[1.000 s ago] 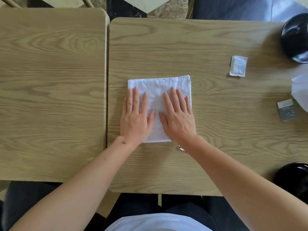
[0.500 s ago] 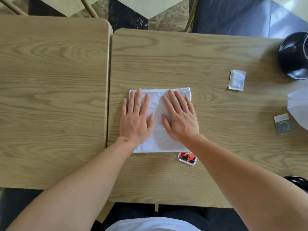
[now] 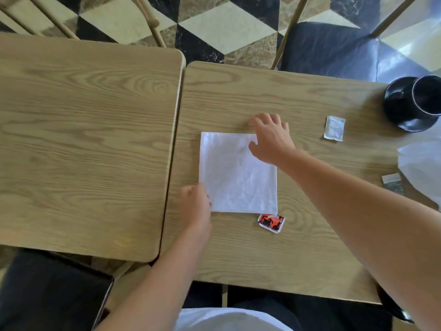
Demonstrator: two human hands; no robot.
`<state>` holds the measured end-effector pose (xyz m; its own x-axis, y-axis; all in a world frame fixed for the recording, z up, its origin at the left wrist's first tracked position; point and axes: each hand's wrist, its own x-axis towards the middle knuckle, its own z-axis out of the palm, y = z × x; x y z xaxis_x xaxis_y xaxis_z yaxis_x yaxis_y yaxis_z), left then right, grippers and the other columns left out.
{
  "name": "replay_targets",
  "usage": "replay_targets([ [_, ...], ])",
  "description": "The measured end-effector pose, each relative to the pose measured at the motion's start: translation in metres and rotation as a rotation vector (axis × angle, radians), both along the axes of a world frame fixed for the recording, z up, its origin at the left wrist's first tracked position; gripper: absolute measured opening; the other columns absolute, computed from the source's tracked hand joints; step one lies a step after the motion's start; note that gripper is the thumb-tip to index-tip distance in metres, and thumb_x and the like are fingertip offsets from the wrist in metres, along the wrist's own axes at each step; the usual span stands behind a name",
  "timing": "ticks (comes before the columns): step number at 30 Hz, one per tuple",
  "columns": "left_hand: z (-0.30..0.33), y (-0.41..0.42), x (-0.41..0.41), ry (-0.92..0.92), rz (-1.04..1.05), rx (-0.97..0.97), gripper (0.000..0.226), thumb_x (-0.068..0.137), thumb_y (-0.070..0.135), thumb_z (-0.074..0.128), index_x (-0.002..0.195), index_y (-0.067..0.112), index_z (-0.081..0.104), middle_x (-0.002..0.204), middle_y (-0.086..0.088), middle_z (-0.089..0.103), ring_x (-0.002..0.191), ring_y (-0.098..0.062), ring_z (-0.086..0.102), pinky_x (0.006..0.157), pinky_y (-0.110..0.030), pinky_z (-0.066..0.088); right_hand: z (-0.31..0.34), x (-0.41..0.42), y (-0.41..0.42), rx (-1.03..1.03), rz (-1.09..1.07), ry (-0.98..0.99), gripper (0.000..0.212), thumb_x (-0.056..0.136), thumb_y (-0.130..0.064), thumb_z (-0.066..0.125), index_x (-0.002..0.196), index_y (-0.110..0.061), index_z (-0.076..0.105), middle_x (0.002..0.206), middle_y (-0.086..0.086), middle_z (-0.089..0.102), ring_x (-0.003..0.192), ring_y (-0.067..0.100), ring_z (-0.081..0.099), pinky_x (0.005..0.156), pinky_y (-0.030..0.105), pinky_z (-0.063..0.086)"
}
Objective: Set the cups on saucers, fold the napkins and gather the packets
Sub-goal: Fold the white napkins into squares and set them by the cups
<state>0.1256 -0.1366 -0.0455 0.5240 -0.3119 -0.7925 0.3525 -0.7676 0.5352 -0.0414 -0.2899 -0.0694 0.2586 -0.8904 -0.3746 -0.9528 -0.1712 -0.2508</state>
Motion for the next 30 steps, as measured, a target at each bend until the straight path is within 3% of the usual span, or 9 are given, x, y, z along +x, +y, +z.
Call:
replay_targets([
  [2,0.007,0.026,-0.021,0.535,0.345,0.128,0.013,0.093,0.008,0.055,0.081,0.003,0.052,0.078,-0.013,0.058,0.073,-0.026,0.059,0.057,-0.033,0.051,0.002,-0.002,-0.014,0.082,0.020,0.021,0.050,0.086,-0.025,0.064,0.134,-0.020,0.053,0.137,0.006,0.047,0.129,0.031,0.040,0.100,0.046,0.036],
  [5,0.008,0.048,-0.055,0.807,0.446,0.177,0.024,0.097,0.011,0.060,0.111,-0.006,0.055,0.112,-0.026,0.063,0.104,-0.036,0.065,0.072,-0.039,0.060,0.003,-0.005,-0.027,0.154,0.076,0.045,0.046,0.086,-0.034,0.068,0.127,-0.023,0.051,0.125,0.003,0.056,0.118,0.030,0.050,0.093,0.044,0.033],
  [10,0.001,0.042,-0.099,0.837,0.505,0.170,0.028,0.091,0.024,0.073,0.108,0.003,0.066,0.099,-0.012,0.072,0.086,-0.021,0.065,0.067,-0.026,0.053,0.004,-0.008,-0.029,0.186,0.111,0.163,0.046,0.082,-0.056,0.072,0.112,-0.024,0.059,0.111,0.000,0.058,0.117,0.029,0.048,0.089,0.042,0.031],
  [14,0.003,0.036,-0.112,0.836,0.479,0.161,0.025,0.089,0.027,0.077,0.100,0.009,0.064,0.095,-0.005,0.063,0.068,-0.010,0.059,0.057,-0.022,0.046,0.009,-0.011,-0.025,0.257,0.020,0.141,0.032,0.087,-0.049,0.067,0.098,-0.021,0.060,0.104,0.002,0.049,0.111,0.028,0.047,0.100,0.046,0.034],
  [17,0.011,0.036,-0.112,0.745,0.354,0.108,0.016,0.096,0.019,0.066,0.087,0.007,0.059,0.081,-0.007,0.061,0.065,-0.012,0.056,0.066,-0.022,0.047,0.023,-0.018,-0.020,0.304,-0.042,0.043,0.030,0.089,-0.045,0.069,0.092,-0.018,0.055,0.099,0.006,0.056,0.092,0.027,0.050,0.077,0.033,0.039],
  [21,0.027,0.029,-0.086,0.589,0.264,-0.052,0.009,0.091,0.002,0.049,0.093,0.002,0.058,0.092,-0.015,0.059,0.087,-0.032,0.063,0.077,-0.037,0.059,0.053,-0.043,-0.014,0.328,-0.215,-0.077,0.028,0.087,-0.041,0.071,0.089,-0.016,0.059,0.090,0.004,0.060,0.074,0.022,0.054,0.053,0.028,0.033],
  [24,0.045,0.015,-0.061,0.491,0.136,-0.218,0.022,0.092,0.003,0.045,0.103,0.005,0.064,0.100,-0.014,0.070,0.084,-0.030,0.069,0.071,-0.037,0.061,0.077,-0.063,-0.004,0.328,-0.454,-0.296,0.027,0.089,-0.039,0.071,0.091,-0.014,0.061,0.083,-0.001,0.057,0.070,0.018,0.056,0.056,0.027,0.043],
  [27,0.061,-0.002,-0.040,0.308,-0.050,-0.332,0.010,0.095,0.005,0.048,0.088,0.012,0.051,0.096,-0.011,0.063,0.084,-0.029,0.066,0.061,-0.033,0.062,0.093,-0.074,0.019,0.282,-0.660,-0.518,0.025,0.089,-0.036,0.069,0.090,-0.011,0.062,0.086,0.000,0.057,0.077,0.019,0.058,0.069,0.033,0.054],
  [30,0.062,-0.005,-0.025,0.206,-0.179,-0.355,0.017,0.095,0.007,0.053,0.083,0.015,0.045,0.093,-0.011,0.060,0.081,-0.026,0.062,0.054,-0.030,0.059,0.091,-0.082,0.061,0.334,-0.825,-0.700,0.019,0.090,-0.026,0.068,0.093,-0.008,0.063,0.090,0.005,0.061,0.080,0.020,0.061,0.076,0.036,0.058],
])
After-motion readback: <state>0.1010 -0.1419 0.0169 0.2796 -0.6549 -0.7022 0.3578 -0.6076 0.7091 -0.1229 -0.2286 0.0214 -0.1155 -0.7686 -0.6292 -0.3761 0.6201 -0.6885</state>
